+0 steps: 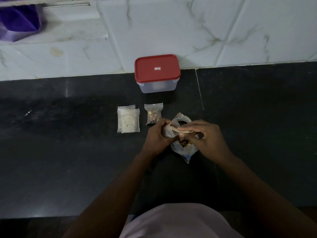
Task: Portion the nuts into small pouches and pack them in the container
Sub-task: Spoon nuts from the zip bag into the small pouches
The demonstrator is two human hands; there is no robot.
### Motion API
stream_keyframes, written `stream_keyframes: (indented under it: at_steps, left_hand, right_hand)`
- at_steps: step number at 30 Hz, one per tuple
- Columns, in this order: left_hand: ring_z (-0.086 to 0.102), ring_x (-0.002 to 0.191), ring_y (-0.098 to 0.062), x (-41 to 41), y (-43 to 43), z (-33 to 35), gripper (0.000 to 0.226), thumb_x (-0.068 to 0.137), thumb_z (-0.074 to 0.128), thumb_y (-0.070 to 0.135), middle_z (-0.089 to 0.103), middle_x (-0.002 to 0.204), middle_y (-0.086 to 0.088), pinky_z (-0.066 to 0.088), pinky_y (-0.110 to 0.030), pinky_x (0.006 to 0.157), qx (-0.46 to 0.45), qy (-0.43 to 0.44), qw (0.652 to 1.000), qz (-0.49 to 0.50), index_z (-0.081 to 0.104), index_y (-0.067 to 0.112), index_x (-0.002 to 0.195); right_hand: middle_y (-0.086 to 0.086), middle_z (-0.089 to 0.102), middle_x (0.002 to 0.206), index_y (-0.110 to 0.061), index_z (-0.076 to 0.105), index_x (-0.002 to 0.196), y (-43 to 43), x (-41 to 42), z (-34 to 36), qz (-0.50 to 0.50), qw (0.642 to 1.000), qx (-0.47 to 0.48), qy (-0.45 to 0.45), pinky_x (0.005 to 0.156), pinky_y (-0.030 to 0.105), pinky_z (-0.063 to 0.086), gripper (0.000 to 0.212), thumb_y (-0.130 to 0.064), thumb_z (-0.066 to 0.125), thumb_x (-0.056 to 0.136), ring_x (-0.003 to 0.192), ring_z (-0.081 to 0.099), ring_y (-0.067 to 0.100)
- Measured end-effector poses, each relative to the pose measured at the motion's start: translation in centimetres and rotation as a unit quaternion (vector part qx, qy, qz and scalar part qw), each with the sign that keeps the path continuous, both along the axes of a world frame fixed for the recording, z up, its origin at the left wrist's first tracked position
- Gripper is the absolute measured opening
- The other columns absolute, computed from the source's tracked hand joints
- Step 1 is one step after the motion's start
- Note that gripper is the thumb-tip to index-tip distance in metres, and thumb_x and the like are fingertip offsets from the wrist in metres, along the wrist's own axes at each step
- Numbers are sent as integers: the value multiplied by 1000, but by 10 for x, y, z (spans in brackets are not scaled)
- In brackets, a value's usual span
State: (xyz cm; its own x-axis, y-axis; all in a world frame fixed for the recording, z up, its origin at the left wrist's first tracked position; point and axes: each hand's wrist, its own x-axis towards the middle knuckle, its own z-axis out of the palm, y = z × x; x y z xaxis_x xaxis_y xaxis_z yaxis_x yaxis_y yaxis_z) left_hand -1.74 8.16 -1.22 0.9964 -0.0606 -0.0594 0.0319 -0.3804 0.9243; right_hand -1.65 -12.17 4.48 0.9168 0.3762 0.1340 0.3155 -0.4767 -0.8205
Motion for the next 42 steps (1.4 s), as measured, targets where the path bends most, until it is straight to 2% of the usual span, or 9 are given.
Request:
stream_keyframes:
  at_steps: [2, 6, 11, 15, 19, 25, 34, 38, 42]
  left_hand:
    - [66, 101, -6, -1, 0, 1, 41, 77, 89, 21, 70, 107, 6, 51, -16, 87, -18, 0, 1000, 5, 65, 13, 109]
    - [67, 99, -5, -1, 1, 0, 39, 76, 89, 21, 70, 103, 9, 54, -22, 87, -47, 16, 999, 12, 65, 20, 106]
    - [68, 102, -9, -4, 3, -2, 42, 79, 87, 17, 71, 107, 7, 58, -32, 90, -70, 41, 996, 34, 62, 32, 109]
    - [65, 101, 3, -6, 5, -4, 41, 82, 84, 19, 69, 110, 10, 56, -22, 84, -53, 75, 995, 45, 60, 31, 113]
    - [62, 93, 15, -7, 7, -4, 40, 83, 84, 20, 67, 107, 15, 50, -6, 74, -40, 100, 991, 75, 59, 27, 114]
    - [63, 103, 0, -7, 7, -5, 50, 77, 88, 25, 65, 113, 12, 51, -15, 81, 11, 100, 994, 44, 55, 31, 114]
    - [65, 102, 2, -18, 13, -13, 50, 73, 88, 15, 67, 110, 11, 53, -13, 81, 31, 88, 996, -4, 60, 27, 111]
    - [64, 100, 1, -18, 15, -14, 48, 72, 88, 14, 67, 108, 10, 53, -13, 81, 30, 75, 997, -5, 61, 23, 111]
    - [65, 99, 0, -18, 16, -18, 48, 71, 89, 15, 67, 107, 10, 52, -12, 81, 31, 70, 997, -5, 61, 24, 109]
  right_hand:
    - [-12, 73, 112, -21, 78, 113, -4, -3, -2, 18, 998, -7, -64, 89, 21, 53, 29, -11, 79, 86, 107, 65, 2]
    - [-7, 75, 109, -14, 78, 110, -7, -6, -2, -9, 996, 50, -69, 85, 25, 56, 25, -15, 79, 85, 103, 68, 7]
    - [-1, 77, 102, -11, 77, 108, -13, -6, 1, -93, 983, 159, 26, 79, 31, 61, 20, -15, 76, 88, 94, 74, 16]
    - [-3, 77, 103, -21, 75, 106, -14, 0, 3, -211, 940, 247, 99, 74, 27, 60, 18, -10, 71, 92, 95, 73, 13]
    - [-9, 74, 103, -19, 75, 114, -20, 6, -8, -235, 959, 139, 75, 76, 24, 59, 20, -19, 70, 94, 96, 71, 7]
    - [-15, 68, 100, -18, 74, 113, -22, 5, -31, -172, 985, -29, 7, 77, 6, 49, 21, -21, 68, 93, 93, 65, -5]
    - [-9, 70, 105, -22, 74, 113, -15, 20, -46, -149, 988, -34, 8, 82, 15, 54, 21, -27, 67, 94, 97, 65, -2]
    - [-9, 69, 101, -24, 75, 109, -23, 13, -41, -95, 994, -36, 28, 78, 10, 50, 17, -17, 70, 94, 92, 66, -1]
    - [-9, 71, 102, -29, 74, 110, -35, 13, -34, -101, 993, -38, 49, 79, 19, 55, 17, -24, 68, 95, 91, 68, 4]
